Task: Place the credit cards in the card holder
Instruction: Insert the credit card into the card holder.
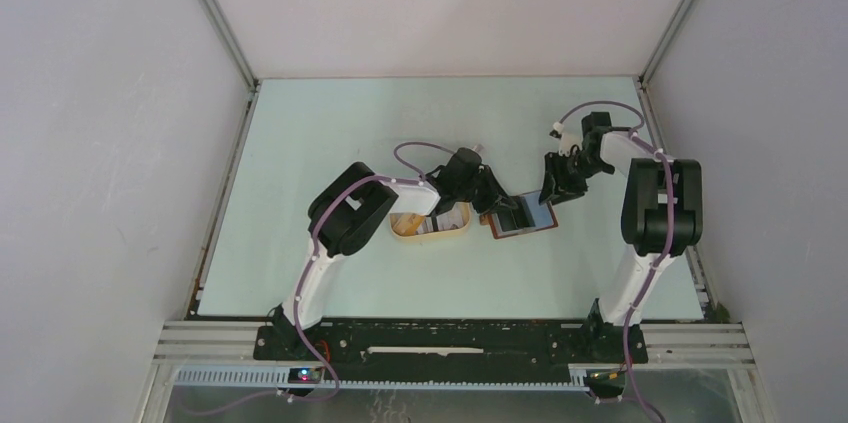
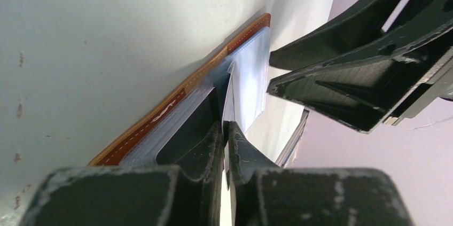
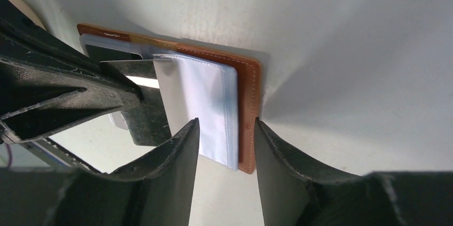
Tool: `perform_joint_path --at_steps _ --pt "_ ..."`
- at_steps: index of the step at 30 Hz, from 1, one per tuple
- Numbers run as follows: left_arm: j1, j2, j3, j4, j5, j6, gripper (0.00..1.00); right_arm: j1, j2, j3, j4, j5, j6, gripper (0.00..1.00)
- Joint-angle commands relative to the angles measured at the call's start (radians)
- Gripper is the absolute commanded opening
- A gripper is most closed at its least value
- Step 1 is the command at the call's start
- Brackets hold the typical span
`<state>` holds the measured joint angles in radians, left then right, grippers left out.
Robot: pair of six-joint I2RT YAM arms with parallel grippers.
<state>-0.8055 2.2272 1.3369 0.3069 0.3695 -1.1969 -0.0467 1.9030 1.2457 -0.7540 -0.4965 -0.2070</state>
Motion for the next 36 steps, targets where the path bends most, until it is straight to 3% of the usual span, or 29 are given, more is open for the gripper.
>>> perform_joint_path --at_steps 1,7,10,13,18,26,36 --pt "-0.008 0.024 0.005 -0.022 -0.014 0.015 0.12 -0.026 -0.112 -0.01 0.054 0.026 -0.064 0.51" --pt "-0.007 0.034 0.017 -0.025 0.003 0.013 0.14 0.009 -0.251 -0.068 0.061 -0.156 -0.171 0.42" --pt "-0.005 0.032 0.017 -0.026 0.005 0.012 0.15 0.043 -0.27 -0.076 -0.003 -0.298 -0.284 0.13" --pt "-0.004 0.03 0.016 -0.024 0.008 0.01 0.17 0.12 -0.272 -0.077 -0.094 -0.392 -0.413 0.0" --pt "-0.003 0.032 0.017 -0.017 0.016 0.001 0.19 0.193 -0.308 -0.162 -0.03 -0.388 -0.479 0.0" --pt "-0.001 0.043 0.019 -0.006 0.033 -0.019 0.2 0.213 -0.395 -0.291 0.173 -0.365 -0.407 0.02" --pt "0.0 0.049 0.023 -0.003 0.04 -0.024 0.21 0.242 -0.35 -0.309 0.311 -0.182 -0.032 0.0"
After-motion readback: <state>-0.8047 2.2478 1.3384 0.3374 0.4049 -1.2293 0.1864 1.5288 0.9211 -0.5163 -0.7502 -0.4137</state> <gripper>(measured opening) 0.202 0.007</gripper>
